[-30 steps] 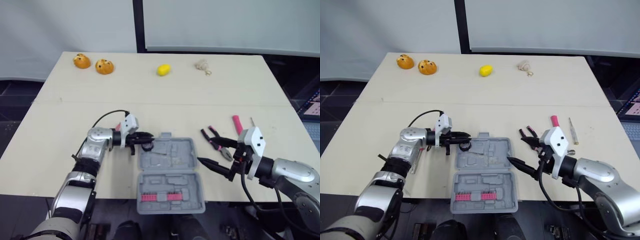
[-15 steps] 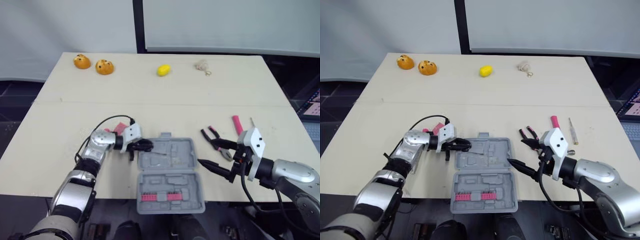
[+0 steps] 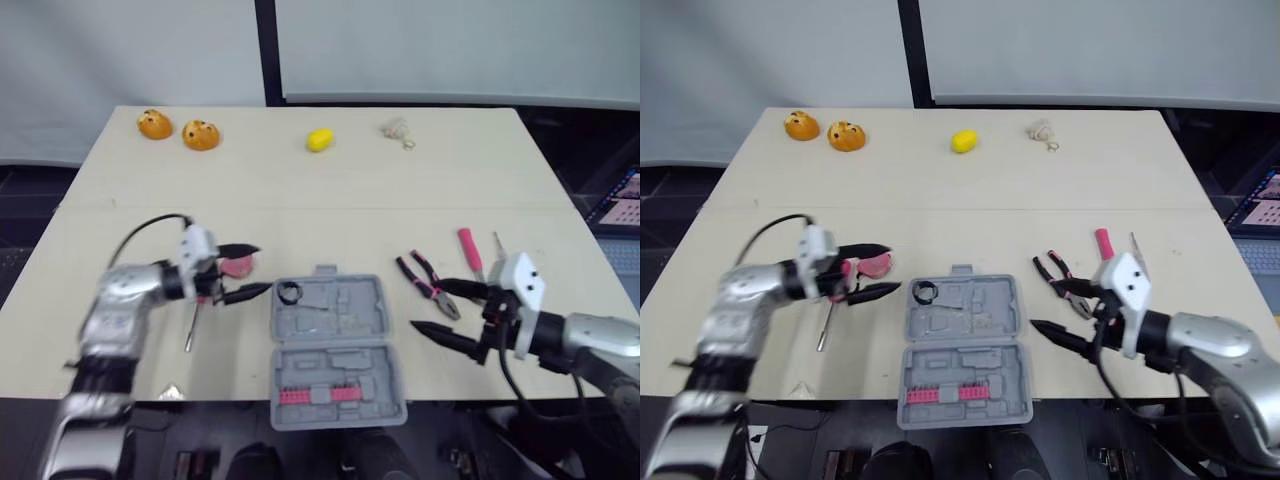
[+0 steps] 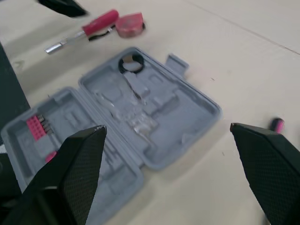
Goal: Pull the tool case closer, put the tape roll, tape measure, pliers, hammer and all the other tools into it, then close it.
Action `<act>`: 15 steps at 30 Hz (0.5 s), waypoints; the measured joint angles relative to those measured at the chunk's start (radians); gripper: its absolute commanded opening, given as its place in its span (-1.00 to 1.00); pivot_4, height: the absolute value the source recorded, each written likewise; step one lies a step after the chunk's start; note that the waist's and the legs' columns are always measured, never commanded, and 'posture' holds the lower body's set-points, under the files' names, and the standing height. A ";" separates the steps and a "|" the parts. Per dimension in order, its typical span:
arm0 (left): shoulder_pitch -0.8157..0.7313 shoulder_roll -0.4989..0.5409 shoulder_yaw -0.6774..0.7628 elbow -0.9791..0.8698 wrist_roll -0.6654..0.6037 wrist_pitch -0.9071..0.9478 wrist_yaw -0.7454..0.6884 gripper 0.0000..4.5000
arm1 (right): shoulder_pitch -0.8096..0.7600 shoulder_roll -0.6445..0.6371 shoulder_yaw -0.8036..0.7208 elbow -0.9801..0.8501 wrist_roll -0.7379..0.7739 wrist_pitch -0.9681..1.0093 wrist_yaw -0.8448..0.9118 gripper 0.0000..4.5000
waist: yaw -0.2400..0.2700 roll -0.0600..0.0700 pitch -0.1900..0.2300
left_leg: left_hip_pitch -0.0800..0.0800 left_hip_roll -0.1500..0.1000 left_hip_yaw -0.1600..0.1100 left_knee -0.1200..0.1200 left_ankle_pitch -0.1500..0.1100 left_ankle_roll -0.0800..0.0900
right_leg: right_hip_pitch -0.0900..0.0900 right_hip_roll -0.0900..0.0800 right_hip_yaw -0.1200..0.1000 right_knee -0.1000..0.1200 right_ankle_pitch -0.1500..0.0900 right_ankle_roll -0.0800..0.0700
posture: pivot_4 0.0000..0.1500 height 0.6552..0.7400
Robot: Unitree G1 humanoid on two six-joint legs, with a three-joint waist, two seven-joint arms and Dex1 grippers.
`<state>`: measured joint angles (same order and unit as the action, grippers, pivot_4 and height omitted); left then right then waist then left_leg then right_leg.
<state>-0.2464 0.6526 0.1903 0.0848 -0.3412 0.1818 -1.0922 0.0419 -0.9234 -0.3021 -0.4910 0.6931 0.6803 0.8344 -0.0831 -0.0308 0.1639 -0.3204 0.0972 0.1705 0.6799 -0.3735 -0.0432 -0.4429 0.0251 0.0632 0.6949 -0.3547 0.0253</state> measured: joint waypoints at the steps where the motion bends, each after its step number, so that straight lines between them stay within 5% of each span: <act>1: 0.058 0.008 0.033 -0.041 -0.018 0.041 0.024 0.98 | 0.006 -0.014 -0.019 0.032 -0.009 -0.008 0.018 1.00 | 0.001 0.000 0.000 | 0.000 0.000 -0.001 0.001 0.000 0.000 | 0.000 0.000 0.000 0.000 0.000 0.000 | 1.00 1.00; 8: 0.479 0.016 0.396 -0.186 -0.081 0.132 0.195 0.98 | 0.044 -0.129 -0.078 0.383 -0.150 -0.163 0.171 1.00 | 0.004 -0.002 0.001 | 0.001 -0.001 -0.002 0.000 -0.001 0.001 | 0.003 0.000 -0.002 -0.005 0.000 0.000 | 1.00 1.00; 15: 0.617 0.017 0.633 -0.063 -0.081 0.060 0.271 0.98 | 0.044 -0.191 -0.175 0.706 -0.256 -0.294 0.241 1.00 | 0.002 -0.002 0.001 | 0.004 -0.002 -0.002 -0.002 -0.002 0.002 | 0.007 0.000 -0.001 -0.007 0.000 0.000 | 1.00 1.00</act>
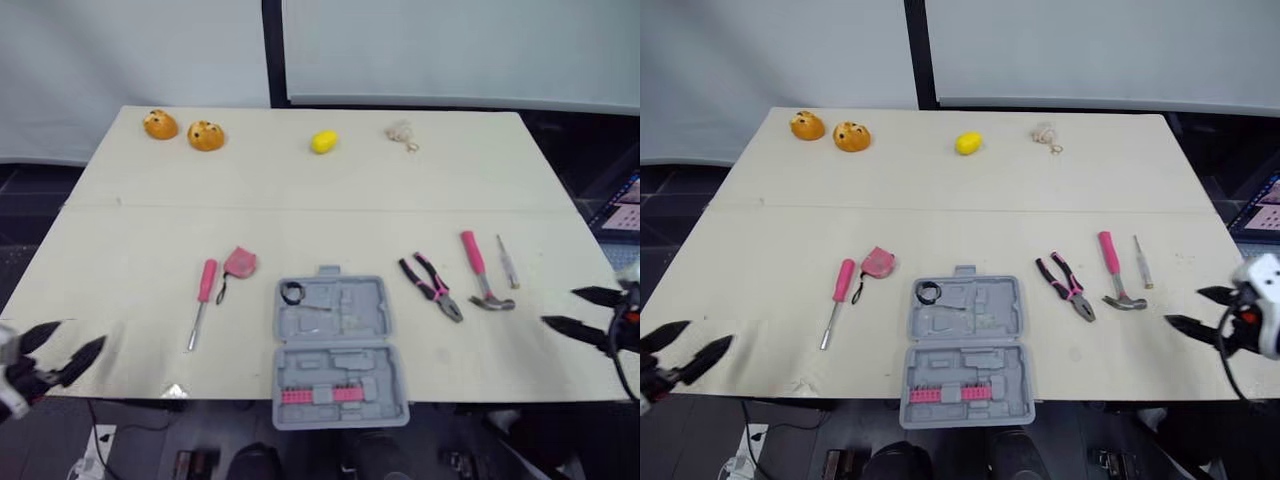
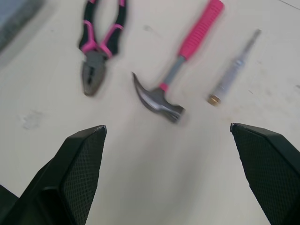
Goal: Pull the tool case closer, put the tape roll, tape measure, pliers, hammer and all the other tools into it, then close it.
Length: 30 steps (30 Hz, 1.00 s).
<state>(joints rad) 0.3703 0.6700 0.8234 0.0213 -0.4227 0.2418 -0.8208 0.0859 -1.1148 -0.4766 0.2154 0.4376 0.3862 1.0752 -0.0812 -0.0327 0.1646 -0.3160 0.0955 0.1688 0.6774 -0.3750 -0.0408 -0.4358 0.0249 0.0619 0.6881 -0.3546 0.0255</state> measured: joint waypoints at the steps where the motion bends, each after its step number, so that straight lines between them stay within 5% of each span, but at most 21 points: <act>1: 0.008 0.000 0.003 0.009 0.002 -0.012 0.002 0.98 | 0.000 0.000 -0.003 0.021 -0.007 -0.014 0.005 1.00 | -0.001 0.000 0.000 | 0.000 0.000 0.000 0.000 0.000 0.000 | 0.000 0.000 0.000 0.000 0.000 0.000 | 1.00 1.00; 8: 0.024 0.006 0.012 0.045 0.001 -0.027 0.028 0.98 | 0.003 0.011 -0.010 0.036 -0.022 -0.031 0.014 1.00 | -0.005 0.000 0.000 | 0.002 0.000 0.000 -0.003 -0.001 -0.001 | 0.001 0.000 0.000 0.000 0.000 0.000 | 1.00 1.00; 15: -0.018 -0.020 -0.154 -0.249 -0.022 0.123 0.112 0.98 | -0.001 0.084 -0.014 -0.298 0.088 0.125 -0.024 1.00 | -0.003 0.000 0.000 | 0.002 0.000 -0.003 -0.005 -0.001 -0.002 | 0.003 0.000 0.000 -0.002 0.000 0.000 | 1.00 1.00; 26: -0.287 -0.240 -0.530 -0.538 0.027 0.552 0.564 0.98 | -0.181 0.181 0.164 -0.760 0.347 0.376 -0.149 1.00 | 0.001 0.000 0.000 | 0.001 -0.002 -0.011 -0.005 -0.001 -0.002 | 0.007 0.001 -0.002 -0.008 0.001 0.002 | 1.00 1.00; 29: -0.340 -0.289 -0.584 -0.513 0.061 0.576 0.630 0.64 | -0.220 0.203 0.216 -0.779 0.360 0.378 -0.154 1.00 | 0.003 0.000 0.000 | 0.000 -0.001 -0.011 -0.003 -0.001 -0.002 | 0.007 0.001 -0.002 -0.008 0.001 0.002 | 1.00 1.00; 30: -0.359 -0.302 -0.597 -0.501 0.074 0.578 0.645 0.38 | -0.231 0.206 0.235 -0.780 0.359 0.378 -0.155 1.00 | 0.003 0.000 0.000 | 0.000 -0.001 -0.011 -0.002 -0.001 -0.002 | 0.007 0.001 -0.002 -0.007 0.001 0.003 | 1.00 1.00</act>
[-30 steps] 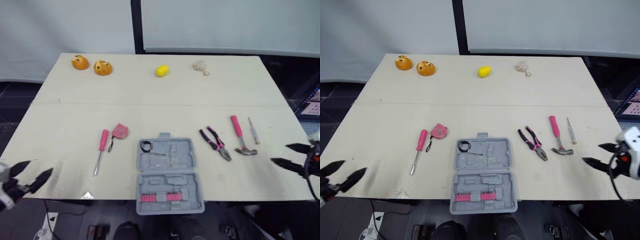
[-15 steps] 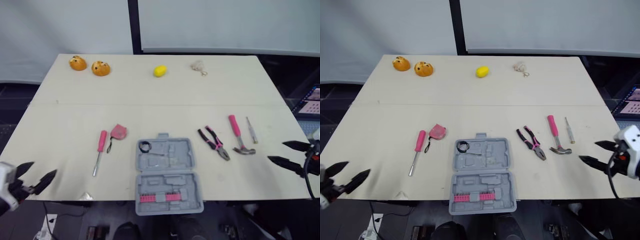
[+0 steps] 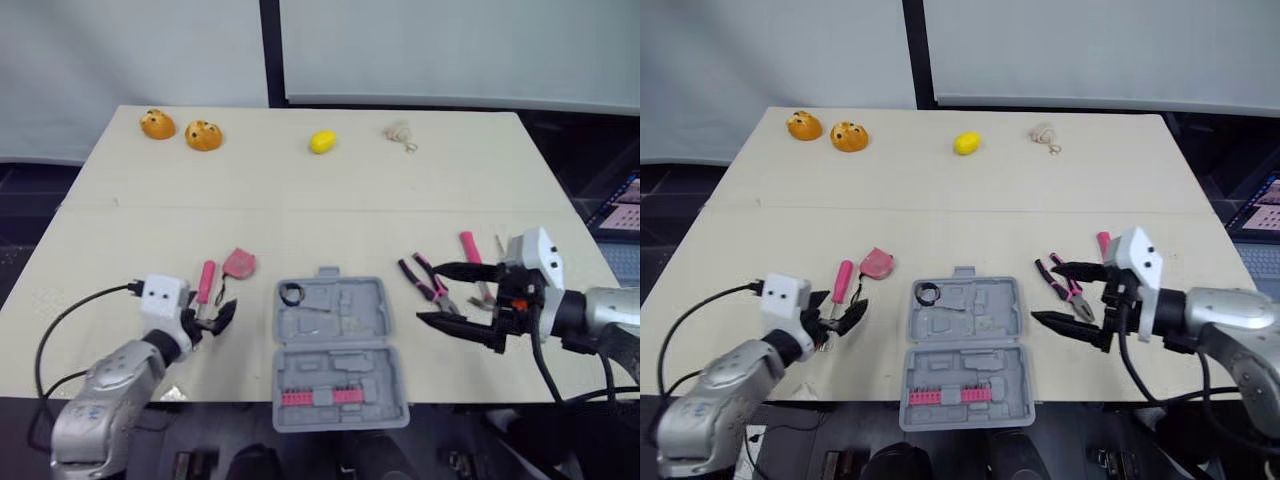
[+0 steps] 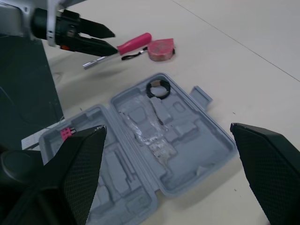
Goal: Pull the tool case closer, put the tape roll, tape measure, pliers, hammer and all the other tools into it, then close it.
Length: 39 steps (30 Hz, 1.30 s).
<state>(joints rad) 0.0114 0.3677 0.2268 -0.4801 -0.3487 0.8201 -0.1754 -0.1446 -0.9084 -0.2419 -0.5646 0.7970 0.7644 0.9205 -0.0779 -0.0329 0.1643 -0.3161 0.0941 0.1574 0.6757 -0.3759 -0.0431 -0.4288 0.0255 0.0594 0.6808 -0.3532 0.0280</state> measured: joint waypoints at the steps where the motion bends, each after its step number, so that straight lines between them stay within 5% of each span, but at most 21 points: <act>1: -0.012 -0.004 -0.008 0.011 0.005 -0.001 0.007 0.24 | -0.004 0.004 0.010 -0.002 0.000 0.000 0.000 1.00 | 0.001 0.000 0.000 | 0.000 0.000 0.000 0.000 0.000 0.000 | 0.000 0.000 0.000 0.000 0.000 0.000 | 1.00 1.00; 9: -0.173 -0.053 -0.098 0.182 0.086 -0.009 0.053 0.24 | -0.072 0.023 0.108 -0.005 -0.012 -0.023 0.001 1.00 | 0.006 0.000 0.000 | 0.000 0.000 0.000 0.002 0.000 0.000 | 0.000 0.000 0.000 0.001 0.000 0.000 | 1.00 1.00; 39: -0.277 -0.098 -0.164 0.411 0.246 -0.103 0.096 0.24 | -0.085 0.068 0.152 -0.010 -0.012 -0.023 -0.023 1.00 | 0.027 0.000 0.000 | 0.000 0.000 0.000 0.003 0.000 0.000 | -0.001 0.000 0.000 0.001 0.000 0.000 | 1.00 1.00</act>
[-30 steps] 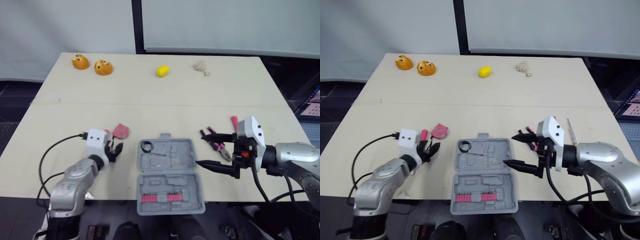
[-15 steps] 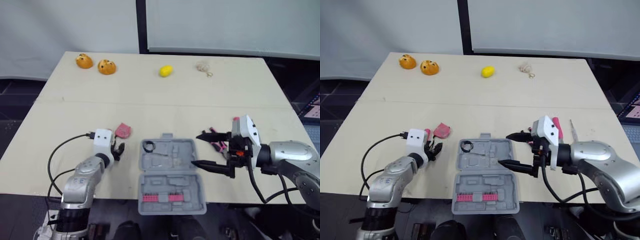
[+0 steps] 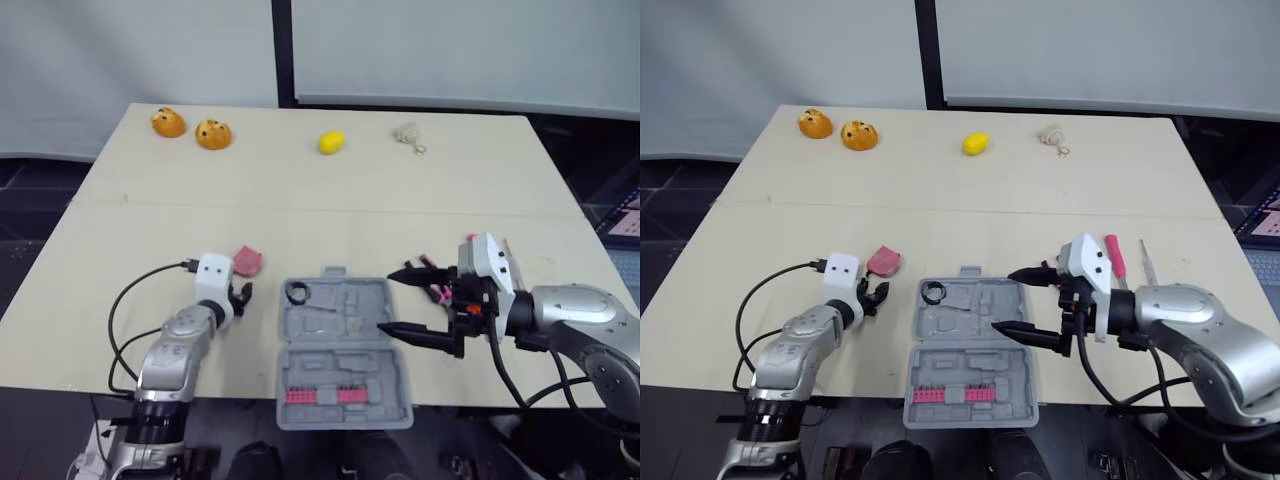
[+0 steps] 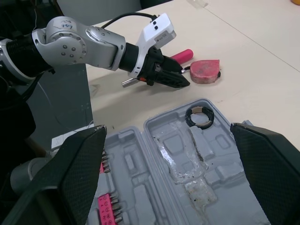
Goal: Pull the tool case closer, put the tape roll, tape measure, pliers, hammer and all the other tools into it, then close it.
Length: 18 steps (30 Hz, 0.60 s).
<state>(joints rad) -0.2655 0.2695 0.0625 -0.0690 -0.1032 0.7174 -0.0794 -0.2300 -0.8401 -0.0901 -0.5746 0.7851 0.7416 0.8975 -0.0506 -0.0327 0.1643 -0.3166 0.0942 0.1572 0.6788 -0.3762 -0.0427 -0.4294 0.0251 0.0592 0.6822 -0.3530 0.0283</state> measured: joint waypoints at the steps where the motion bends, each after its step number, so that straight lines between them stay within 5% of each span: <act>1: -0.002 -0.004 -0.001 0.002 0.006 0.000 0.004 0.24 | 0.000 0.000 0.000 0.000 0.000 0.000 -0.002 1.00 | 0.000 0.000 0.000 | 0.000 0.000 0.000 0.000 0.000 0.000 | 0.000 0.000 0.000 0.000 0.000 0.000 | 1.00 1.00; 2: -0.005 -0.012 -0.002 0.004 0.011 -0.001 0.009 0.24 | 0.000 0.000 0.000 -0.002 0.000 0.000 -0.005 1.00 | 0.001 0.000 0.000 | 0.000 0.000 0.000 0.000 0.000 0.000 | 0.000 0.000 0.000 0.000 0.000 0.000 | 1.00 1.00; 6: -0.007 -0.028 -0.001 0.008 0.021 -0.010 0.022 -0.32 | 0.001 0.000 0.000 -0.008 0.003 0.000 -0.013 1.00 | 0.002 0.000 0.000 | 0.000 0.000 0.000 0.000 0.000 0.000 | 0.000 0.000 0.000 0.000 0.000 0.000 | 1.00 1.00; 18: -0.019 -0.034 -0.007 0.014 0.041 0.004 0.025 -0.32 | 0.004 0.000 -0.002 -0.008 0.008 0.001 -0.034 1.00 | 0.014 0.000 0.000 | 0.000 0.000 0.000 0.000 0.000 0.000 | 0.000 0.000 0.000 0.000 0.000 0.000 | 1.00 1.00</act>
<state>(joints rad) -0.2842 0.2357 0.0556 -0.0554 -0.0626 0.7215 -0.0547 -0.2260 -0.8397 -0.0919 -0.5827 0.7930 0.7429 0.8636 -0.0370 -0.0326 0.1642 -0.3162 0.0942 0.1572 0.6789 -0.3762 -0.0427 -0.4293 0.0250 0.0593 0.6824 -0.3530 0.0283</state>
